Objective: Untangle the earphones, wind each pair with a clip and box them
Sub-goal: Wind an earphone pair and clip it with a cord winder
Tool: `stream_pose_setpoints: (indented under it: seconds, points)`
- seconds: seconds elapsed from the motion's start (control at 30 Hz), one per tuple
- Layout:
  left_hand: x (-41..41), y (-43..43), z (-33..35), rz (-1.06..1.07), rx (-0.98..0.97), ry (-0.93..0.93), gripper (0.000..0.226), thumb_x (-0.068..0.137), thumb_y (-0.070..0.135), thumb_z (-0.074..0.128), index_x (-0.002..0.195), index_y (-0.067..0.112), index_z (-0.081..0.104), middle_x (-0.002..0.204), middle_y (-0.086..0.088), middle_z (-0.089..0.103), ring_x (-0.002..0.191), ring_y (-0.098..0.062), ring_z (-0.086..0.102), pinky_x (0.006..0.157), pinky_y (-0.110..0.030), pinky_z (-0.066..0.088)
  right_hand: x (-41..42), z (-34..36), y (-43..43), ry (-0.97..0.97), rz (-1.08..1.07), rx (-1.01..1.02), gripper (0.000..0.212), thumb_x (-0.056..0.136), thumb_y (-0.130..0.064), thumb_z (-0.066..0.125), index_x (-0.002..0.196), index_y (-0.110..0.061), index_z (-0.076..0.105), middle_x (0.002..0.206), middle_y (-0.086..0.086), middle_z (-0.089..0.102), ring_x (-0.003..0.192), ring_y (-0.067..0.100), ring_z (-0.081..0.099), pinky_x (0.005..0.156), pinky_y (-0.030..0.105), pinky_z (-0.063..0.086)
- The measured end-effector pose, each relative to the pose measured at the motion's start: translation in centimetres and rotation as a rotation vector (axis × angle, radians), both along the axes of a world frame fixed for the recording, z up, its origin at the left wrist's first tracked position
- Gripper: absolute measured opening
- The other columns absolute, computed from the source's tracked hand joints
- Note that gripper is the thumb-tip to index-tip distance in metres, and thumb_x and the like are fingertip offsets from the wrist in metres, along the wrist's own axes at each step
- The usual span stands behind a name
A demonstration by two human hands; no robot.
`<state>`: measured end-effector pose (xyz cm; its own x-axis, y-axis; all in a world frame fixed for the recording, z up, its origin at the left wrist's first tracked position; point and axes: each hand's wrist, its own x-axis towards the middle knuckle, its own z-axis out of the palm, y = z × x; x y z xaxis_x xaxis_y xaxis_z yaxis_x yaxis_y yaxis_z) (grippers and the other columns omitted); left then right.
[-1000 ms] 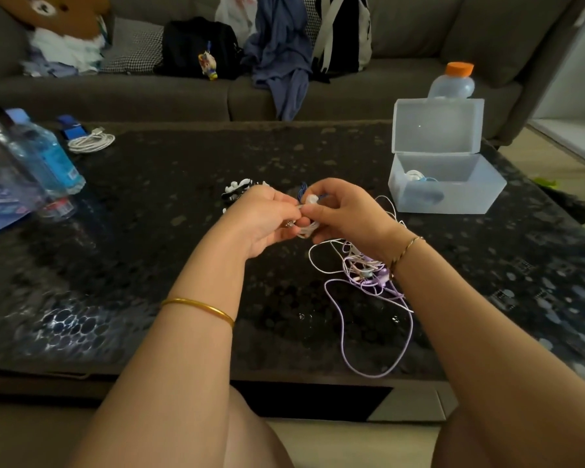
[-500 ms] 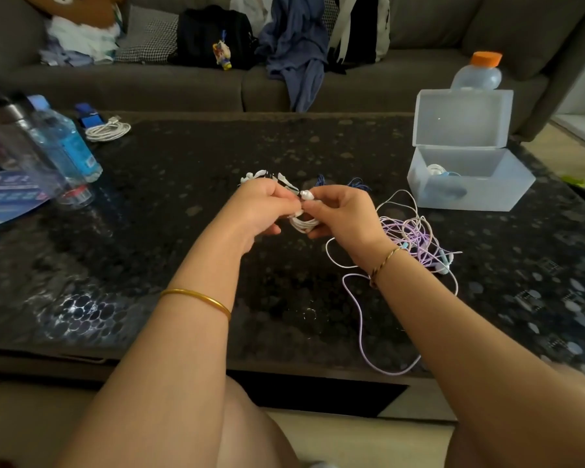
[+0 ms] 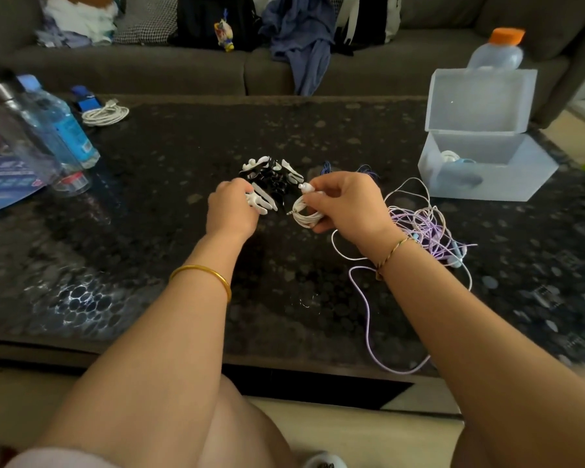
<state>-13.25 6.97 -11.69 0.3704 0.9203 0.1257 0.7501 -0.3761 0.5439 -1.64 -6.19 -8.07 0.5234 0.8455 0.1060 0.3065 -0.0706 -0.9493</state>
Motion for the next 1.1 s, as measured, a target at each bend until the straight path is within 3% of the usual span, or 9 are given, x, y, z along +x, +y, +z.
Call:
stream_pose_setpoints:
  seconds: [0.17, 0.3, 0.43, 0.6, 0.7, 0.8, 0.93, 1.1]
  points:
    - [0.5, -0.3, 0.0, 0.106, 0.062, 0.041, 0.026, 0.087, 0.015, 0.067, 0.112, 0.008, 0.060, 0.122, -0.015, 0.055, 0.116, -0.034, 0.049, 0.090, -0.041, 0.045, 0.4, 0.3, -0.2, 0.010, 0.009, 0.006, 0.005, 0.088, -0.008, 0.064, 0.091, -0.010, 0.066, 0.077, 0.009, 0.067, 0.062, 0.026, 0.066, 0.054, 0.026, 0.058]
    - [0.2, -0.4, 1.2, 0.108, -0.118, 0.031, 0.050, 0.082, 0.012, 0.070, 0.125, 0.005, 0.044, 0.128, -0.016, 0.051, 0.117, -0.034, 0.051, 0.092, -0.040, 0.046, 0.5, 0.2, -0.2, 0.004, 0.011, -0.006, 0.010, 0.088, -0.008, 0.064, 0.097, -0.006, 0.067, 0.082, 0.012, 0.068, 0.065, 0.028, 0.067, 0.055, 0.026, 0.058]
    - [-0.5, -0.8, 2.9, 0.057, -0.287, 0.279, 0.064, 0.078, 0.008, 0.072, 0.135, 0.005, 0.042, 0.133, -0.016, 0.047, 0.115, -0.029, 0.054, 0.083, -0.032, 0.046, 0.5, 0.2, -0.2, 0.024, 0.018, -0.023, 0.012, 0.087, -0.008, 0.065, 0.099, -0.005, 0.067, 0.087, 0.015, 0.069, 0.067, 0.027, 0.067, 0.052, 0.023, 0.057]
    - [-0.7, -1.5, 2.9, -0.044, -0.329, 0.315, 0.037, 0.085, 0.018, 0.065, 0.118, 0.002, 0.059, 0.131, -0.011, 0.040, 0.099, -0.022, 0.059, 0.086, -0.034, 0.051, 0.5, 0.1, -0.3, 0.015, 0.016, -0.031, 0.008, 0.087, -0.007, 0.065, 0.095, -0.008, 0.067, 0.085, 0.015, 0.068, 0.061, 0.025, 0.065, 0.053, 0.026, 0.058]
    - [-0.8, -2.0, 2.6, -0.086, -0.266, 0.380, 0.054, 0.076, 0.026, 0.078, 0.121, 0.004, 0.057, 0.134, -0.009, 0.034, 0.114, -0.029, 0.051, 0.096, -0.041, 0.047, 0.6, 0.1, -0.6, 0.011, 0.020, -0.028, 0.005, 0.087, -0.008, 0.065, 0.091, -0.010, 0.066, 0.081, 0.012, 0.068, 0.059, 0.025, 0.064, 0.057, 0.031, 0.059]
    - [-0.5, -2.5, 2.7, -0.123, -0.210, 0.426, 0.051, 0.078, 0.018, 0.075, 0.124, 0.007, 0.055, 0.136, -0.009, 0.034, 0.117, -0.031, 0.048, 0.098, -0.043, 0.047, 0.8, 0.3, -0.9, 0.019, 0.028, -0.027, 0.005, 0.087, -0.007, 0.065, 0.090, -0.011, 0.066, 0.078, 0.009, 0.067, 0.058, 0.022, 0.063, 0.053, 0.027, 0.058]
    - [-0.5, -3.1, 2.6, -0.139, -0.144, 0.395, 0.025, 0.083, 0.014, 0.068, 0.107, 0.014, 0.060, 0.128, -0.009, 0.042, 0.112, -0.030, 0.051, 0.095, -0.040, 0.047, 0.8, 0.5, -1.1, 0.044, 0.029, -0.018, 0.006, 0.087, -0.006, 0.064, 0.091, -0.009, 0.066, 0.079, 0.011, 0.067, 0.058, 0.021, 0.063, 0.052, 0.025, 0.057]
    - [-0.3, -3.8, 2.9, -0.135, -0.089, 0.340, 0.012, 0.086, 0.013, 0.065, 0.097, 0.009, 0.064, 0.117, -0.006, 0.050, 0.104, -0.026, 0.057, 0.091, -0.038, 0.050, 0.9, 0.9, -1.6, 0.076, 0.016, -0.007, 0.009, 0.087, -0.006, 0.065, 0.096, -0.003, 0.067, 0.084, 0.016, 0.067, 0.062, 0.025, 0.064, 0.050, 0.022, 0.056]
